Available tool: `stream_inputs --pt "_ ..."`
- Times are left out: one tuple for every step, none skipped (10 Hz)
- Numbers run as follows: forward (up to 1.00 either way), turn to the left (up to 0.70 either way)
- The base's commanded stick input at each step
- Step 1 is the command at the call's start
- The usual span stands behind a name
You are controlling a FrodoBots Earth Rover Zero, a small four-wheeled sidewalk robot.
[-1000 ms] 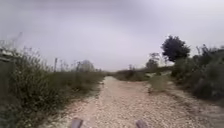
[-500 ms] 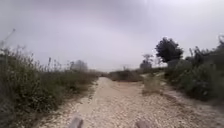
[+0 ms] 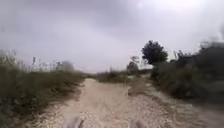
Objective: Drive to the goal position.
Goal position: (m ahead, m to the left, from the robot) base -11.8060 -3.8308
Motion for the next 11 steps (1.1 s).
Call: stream_inputs --pt "0.00 -0.85" --pt "0.00 -0.85" --pt "0.00 -0.85" --pt "0.00 -0.85" --pt "0.00 -0.85" --pt "0.00 -0.85" --pt "0.00 -0.85" --pt "0.00 -0.85" --pt "0.00 -0.85" --pt "0.00 -0.85" --pt "0.00 -0.85"
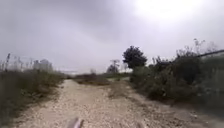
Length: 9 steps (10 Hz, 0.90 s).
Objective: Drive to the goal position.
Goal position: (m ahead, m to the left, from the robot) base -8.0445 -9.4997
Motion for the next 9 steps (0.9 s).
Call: stream_inputs --pt "0.00 -0.85" --pt "0.00 -0.85" --pt "0.00 -0.85" --pt "0.00 -0.85" --pt "0.00 -0.85" --pt "0.00 -0.85" --pt "0.00 -0.85" --pt "0.00 -0.85" --pt "0.00 -0.85"
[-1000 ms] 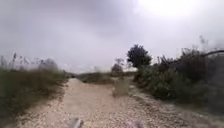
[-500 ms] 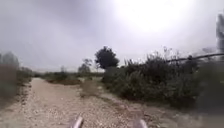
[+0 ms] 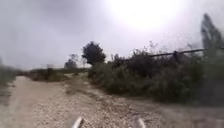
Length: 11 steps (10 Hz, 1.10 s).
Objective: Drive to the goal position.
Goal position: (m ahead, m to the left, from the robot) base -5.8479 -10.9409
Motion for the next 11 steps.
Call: stream_inputs --pt "0.00 -0.85" --pt "0.00 -0.85" --pt "0.00 -0.85" --pt "0.00 -0.85" --pt "0.00 -0.85" --pt "0.00 -0.85" --pt "0.00 -0.85" --pt "0.00 -0.85" --pt "0.00 -0.85" --pt "0.00 -0.85" --pt "0.00 -0.85"
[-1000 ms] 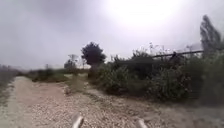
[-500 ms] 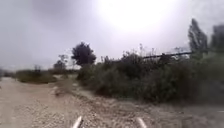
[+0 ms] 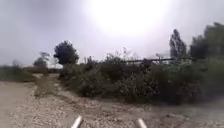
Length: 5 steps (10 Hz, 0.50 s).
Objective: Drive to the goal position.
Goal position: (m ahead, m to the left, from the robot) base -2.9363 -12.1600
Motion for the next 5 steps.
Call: stream_inputs --pt "0.00 -0.85" --pt "0.00 -0.85" --pt "0.00 -0.85" --pt "0.00 -0.85" --pt "0.00 -0.85"
